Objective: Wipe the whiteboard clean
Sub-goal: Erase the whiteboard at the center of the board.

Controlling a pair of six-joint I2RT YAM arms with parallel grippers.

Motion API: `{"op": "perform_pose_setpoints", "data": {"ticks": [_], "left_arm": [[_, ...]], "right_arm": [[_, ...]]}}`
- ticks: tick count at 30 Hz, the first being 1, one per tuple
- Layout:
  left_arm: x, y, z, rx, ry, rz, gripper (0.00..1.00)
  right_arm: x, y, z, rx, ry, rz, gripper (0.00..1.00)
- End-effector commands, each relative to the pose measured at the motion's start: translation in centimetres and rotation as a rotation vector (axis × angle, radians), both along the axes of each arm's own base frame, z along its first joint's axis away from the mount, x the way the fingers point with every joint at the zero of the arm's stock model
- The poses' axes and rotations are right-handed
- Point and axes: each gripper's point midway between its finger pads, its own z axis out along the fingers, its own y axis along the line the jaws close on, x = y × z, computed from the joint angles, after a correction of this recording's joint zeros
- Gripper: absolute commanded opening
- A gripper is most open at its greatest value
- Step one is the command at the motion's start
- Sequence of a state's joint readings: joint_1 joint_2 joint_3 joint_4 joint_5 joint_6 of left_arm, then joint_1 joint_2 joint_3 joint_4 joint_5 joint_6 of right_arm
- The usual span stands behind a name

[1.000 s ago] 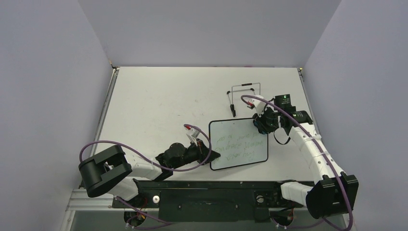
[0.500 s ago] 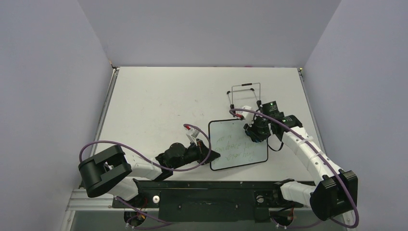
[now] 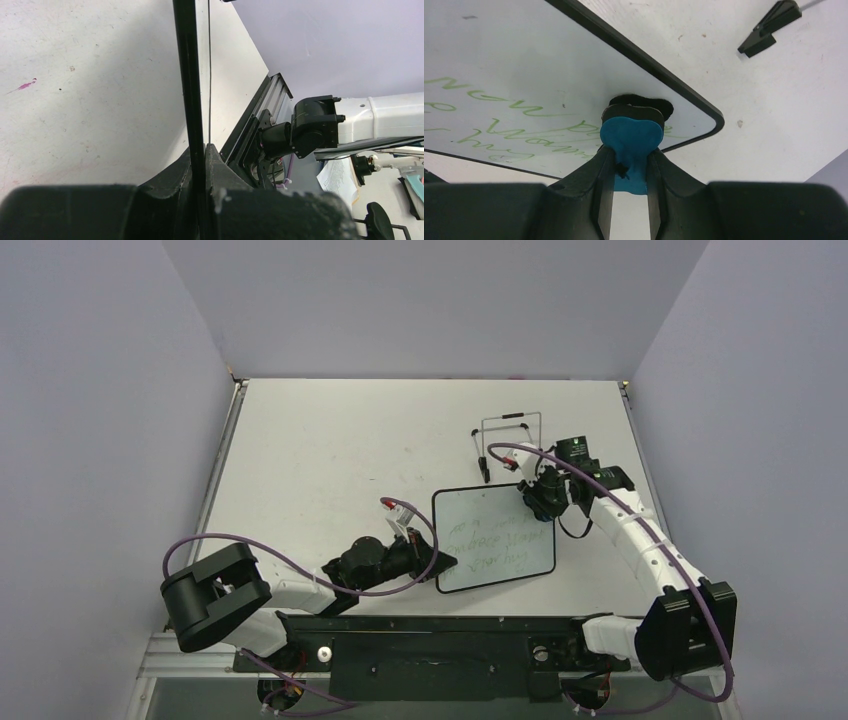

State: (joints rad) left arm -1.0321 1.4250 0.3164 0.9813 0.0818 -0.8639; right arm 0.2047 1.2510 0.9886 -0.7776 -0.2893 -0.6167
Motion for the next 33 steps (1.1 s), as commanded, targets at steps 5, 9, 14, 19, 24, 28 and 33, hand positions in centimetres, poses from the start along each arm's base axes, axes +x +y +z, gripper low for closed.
{"op": "perform_pose_setpoints", "data": {"ticks": [5, 9, 14, 19, 24, 28, 33], "left_arm": [[-0.8, -0.5, 2.8, -0.066, -0.099, -0.056, 0.0], [-0.8, -0.5, 2.8, -0.066, -0.101, -0.057, 0.0], [-0.9, -0.6, 2.7, -0.07, -0.098, -0.063, 0.0], [-0.9, -0.5, 2.8, -0.073, -0.099, -0.06, 0.0], [-0.9, -0.5, 2.7, -0.072, -0.097, -0.061, 0.0], [-0.9, -0.4, 2.6, -0.074, -0.099, -0.059, 0.0], [-1.0, -0.4, 2.7, -0.077, -0.1, -0.063, 0.0]], "right_arm": [[-2.6, 3.0, -0.4, 0.023, -0.008, 0.194, 0.0], [-2.8, 1.2, -1.0, -0.01, -0.007, 0.144, 0.0], [-1.0, -1.0, -0.5, -0.032, -0.027, 0.044, 0.0], [1.5, -1.2, 1.5, -0.015, -0.075, 0.006, 0.0], [2.2, 0.0, 2.5, 0.036, -0.084, 0.031, 0.0], [-0.3, 1.7, 0.9, 0.037, -0.022, 0.142, 0.0], [-1.4, 0.8, -0.6, -0.013, -0.02, 0.11, 0.0]]}}
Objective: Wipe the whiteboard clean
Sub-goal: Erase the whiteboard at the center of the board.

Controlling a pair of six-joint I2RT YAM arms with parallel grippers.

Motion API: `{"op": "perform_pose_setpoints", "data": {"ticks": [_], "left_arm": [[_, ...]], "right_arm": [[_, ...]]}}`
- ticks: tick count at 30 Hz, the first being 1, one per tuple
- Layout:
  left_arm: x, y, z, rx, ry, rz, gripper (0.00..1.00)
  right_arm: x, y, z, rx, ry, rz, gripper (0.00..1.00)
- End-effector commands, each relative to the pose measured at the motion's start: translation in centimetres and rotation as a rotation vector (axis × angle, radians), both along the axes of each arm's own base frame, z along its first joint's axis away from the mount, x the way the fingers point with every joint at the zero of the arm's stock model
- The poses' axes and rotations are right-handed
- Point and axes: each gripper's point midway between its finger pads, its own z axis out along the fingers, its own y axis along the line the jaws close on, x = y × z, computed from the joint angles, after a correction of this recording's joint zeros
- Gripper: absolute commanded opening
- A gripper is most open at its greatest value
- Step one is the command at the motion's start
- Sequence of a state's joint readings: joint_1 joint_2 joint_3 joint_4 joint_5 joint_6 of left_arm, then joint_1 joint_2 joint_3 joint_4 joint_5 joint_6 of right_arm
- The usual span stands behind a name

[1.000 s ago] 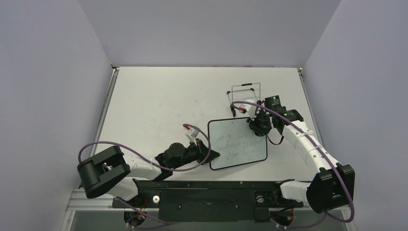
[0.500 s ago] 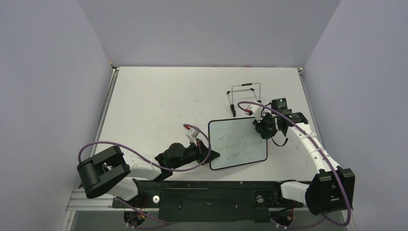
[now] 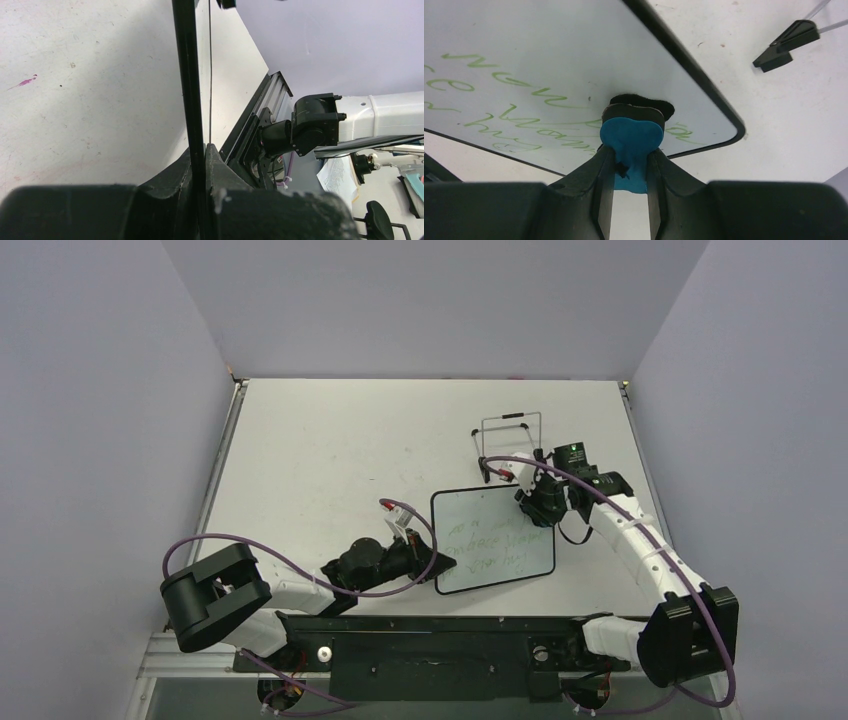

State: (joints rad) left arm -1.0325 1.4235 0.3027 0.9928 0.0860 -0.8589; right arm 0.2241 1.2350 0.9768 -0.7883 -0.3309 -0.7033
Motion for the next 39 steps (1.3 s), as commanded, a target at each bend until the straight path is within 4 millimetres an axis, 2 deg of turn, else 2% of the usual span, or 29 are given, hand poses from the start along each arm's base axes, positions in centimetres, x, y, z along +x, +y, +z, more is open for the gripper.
{"op": "perform_pose_setpoints", "data": {"ticks": [1, 3, 6, 12, 15, 20, 24, 27, 33, 36, 39], "left_arm": [[-0.8, -0.6, 2.9, -0.079, -0.097, -0.059, 0.0], [-0.8, -0.6, 3.0, -0.08, -0.097, -0.061, 0.0], [-0.8, -0.6, 3.0, -0.082, -0.098, -0.06, 0.0], [-0.8, -0.5, 3.1, -0.083, -0.1, -0.056, 0.0], [-0.8, -0.4, 3.0, -0.081, -0.098, -0.053, 0.0], [-0.8, -0.5, 3.0, -0.08, -0.098, -0.054, 0.0], [-0.8, -0.5, 2.9, -0.08, -0.097, -0.055, 0.0], [-0.8, -0.5, 2.9, -0.079, -0.096, -0.055, 0.0], [-0.8, -0.5, 3.0, -0.08, -0.098, -0.056, 0.0], [-0.8, -0.5, 3.1, -0.081, -0.099, -0.055, 0.0], [-0.7, -0.5, 3.0, -0.077, -0.098, -0.054, 0.0]], "right_arm": [[-0.2, -1.1, -0.6, -0.026, -0.022, -0.058, 0.0], [1.1, -2.6, -0.5, -0.044, -0.038, -0.142, 0.0], [2.9, -3.7, 1.0, -0.046, -0.085, -0.218, 0.0], [4.6, -2.2, 3.1, 0.023, -0.108, -0.193, 0.0], [4.2, -1.2, 3.1, 0.062, -0.082, -0.163, 0.0], [1.4, 0.7, 1.1, 0.072, -0.006, -0.06, 0.0], [-0.3, 0.3, -0.2, 0.041, 0.019, -0.041, 0.0], [-0.7, -1.1, -1.1, -0.01, 0.028, -0.077, 0.0], [0.8, -3.7, -1.0, -0.07, -0.011, -0.188, 0.0], [2.0, -4.1, -0.3, -0.072, -0.038, -0.218, 0.0], [3.3, -3.6, 1.4, -0.043, -0.074, -0.226, 0.0]]}}
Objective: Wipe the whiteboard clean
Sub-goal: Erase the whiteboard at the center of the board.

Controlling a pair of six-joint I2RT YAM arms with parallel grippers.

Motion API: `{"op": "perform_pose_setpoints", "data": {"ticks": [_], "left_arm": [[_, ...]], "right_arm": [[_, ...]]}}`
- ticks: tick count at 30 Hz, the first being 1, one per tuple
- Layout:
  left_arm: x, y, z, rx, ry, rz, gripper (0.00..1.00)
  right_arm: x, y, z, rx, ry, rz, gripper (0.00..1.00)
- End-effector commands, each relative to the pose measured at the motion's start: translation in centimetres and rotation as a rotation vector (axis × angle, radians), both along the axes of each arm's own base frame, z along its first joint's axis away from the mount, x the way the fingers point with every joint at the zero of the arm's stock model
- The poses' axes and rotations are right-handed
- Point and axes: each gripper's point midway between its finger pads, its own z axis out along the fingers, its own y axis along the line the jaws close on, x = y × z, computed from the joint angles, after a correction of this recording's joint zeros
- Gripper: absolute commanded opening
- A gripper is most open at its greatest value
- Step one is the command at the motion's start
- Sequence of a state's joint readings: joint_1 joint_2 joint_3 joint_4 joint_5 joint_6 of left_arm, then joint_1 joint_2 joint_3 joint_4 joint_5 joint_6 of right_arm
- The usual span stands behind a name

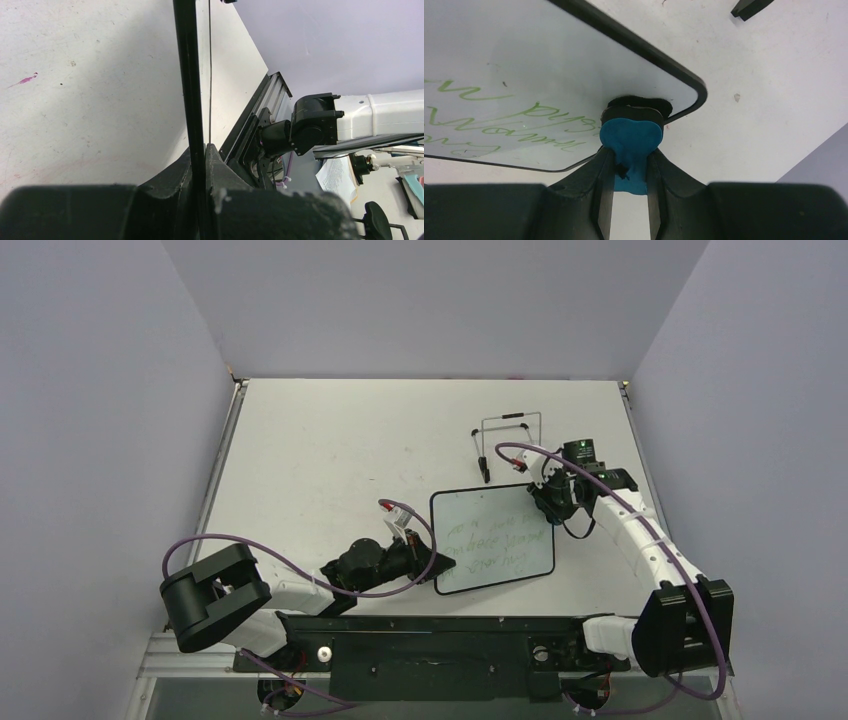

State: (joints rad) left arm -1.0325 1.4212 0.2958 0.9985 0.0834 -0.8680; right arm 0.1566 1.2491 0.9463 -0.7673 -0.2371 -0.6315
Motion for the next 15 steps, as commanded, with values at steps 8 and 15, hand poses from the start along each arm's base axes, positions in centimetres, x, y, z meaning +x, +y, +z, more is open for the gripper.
{"op": "perform_pose_setpoints", "data": {"ticks": [8, 15], "left_arm": [[-0.6, -0.6, 3.1, -0.071, -0.107, -0.056, 0.0], [-0.7, -0.6, 3.2, -0.071, -0.109, -0.057, 0.0]], "right_arm": [[2.3, 2.1, 3.5, 0.045, -0.092, 0.047, 0.0], [-2.2, 3.4, 0.9, 0.021, 0.003, 0.193, 0.0]]}}
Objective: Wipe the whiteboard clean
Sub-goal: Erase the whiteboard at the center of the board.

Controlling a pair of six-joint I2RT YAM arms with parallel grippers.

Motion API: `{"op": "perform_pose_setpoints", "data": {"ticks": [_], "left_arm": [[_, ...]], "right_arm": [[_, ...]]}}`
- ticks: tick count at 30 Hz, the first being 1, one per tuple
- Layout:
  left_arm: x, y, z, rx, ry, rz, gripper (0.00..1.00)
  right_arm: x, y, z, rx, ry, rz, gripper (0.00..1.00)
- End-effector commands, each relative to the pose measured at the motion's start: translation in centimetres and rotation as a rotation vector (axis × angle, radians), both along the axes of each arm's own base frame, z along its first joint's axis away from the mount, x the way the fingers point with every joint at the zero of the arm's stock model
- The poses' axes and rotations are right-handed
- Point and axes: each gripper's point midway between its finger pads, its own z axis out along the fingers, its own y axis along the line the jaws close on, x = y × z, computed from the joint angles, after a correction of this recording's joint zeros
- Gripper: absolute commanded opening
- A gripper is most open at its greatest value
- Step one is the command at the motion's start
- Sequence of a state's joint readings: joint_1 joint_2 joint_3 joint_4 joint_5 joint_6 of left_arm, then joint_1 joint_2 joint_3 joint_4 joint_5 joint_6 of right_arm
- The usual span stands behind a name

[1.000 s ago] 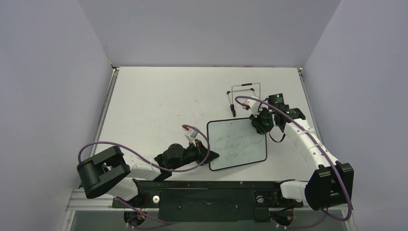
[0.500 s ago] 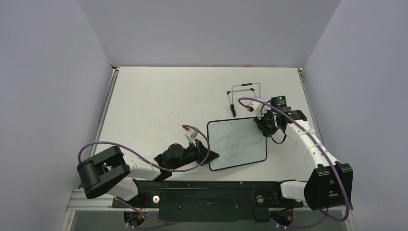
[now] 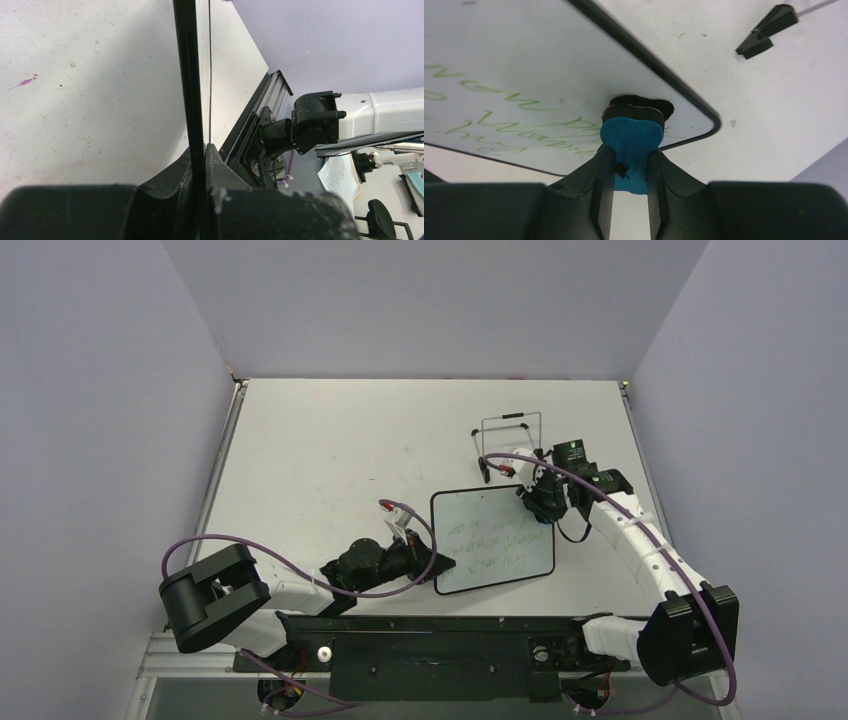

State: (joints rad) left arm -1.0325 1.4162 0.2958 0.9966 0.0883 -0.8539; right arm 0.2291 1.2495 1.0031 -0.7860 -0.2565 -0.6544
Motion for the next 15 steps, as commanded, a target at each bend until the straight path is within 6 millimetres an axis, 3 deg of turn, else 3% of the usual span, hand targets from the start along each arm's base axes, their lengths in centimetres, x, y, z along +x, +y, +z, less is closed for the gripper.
{"op": "perform_pose_setpoints", "data": {"ticks": [1, 5, 9, 12, 15], "left_arm": [[-0.6, -0.7, 3.1, -0.075, -0.094, -0.051, 0.0], [-0.6, -0.7, 3.1, -0.075, -0.095, -0.054, 0.0], [-0.7, -0.7, 3.2, -0.076, -0.096, -0.056, 0.0], [-0.7, -0.7, 3.2, -0.076, -0.096, -0.057, 0.0], [-0.7, -0.7, 3.1, -0.073, -0.095, -0.056, 0.0]], "right_arm": [[-3.0, 0.8, -1.2, -0.004, 0.046, 0.09, 0.0], [-2.5, -1.2, -1.9, -0.049, 0.043, 0.008, 0.0], [-0.7, -3.0, -1.5, -0.061, 0.007, -0.103, 0.0], [1.0, -3.5, -0.7, -0.055, -0.026, -0.143, 0.0], [2.1, -2.7, 0.5, -0.016, -0.051, -0.133, 0.0]]}}
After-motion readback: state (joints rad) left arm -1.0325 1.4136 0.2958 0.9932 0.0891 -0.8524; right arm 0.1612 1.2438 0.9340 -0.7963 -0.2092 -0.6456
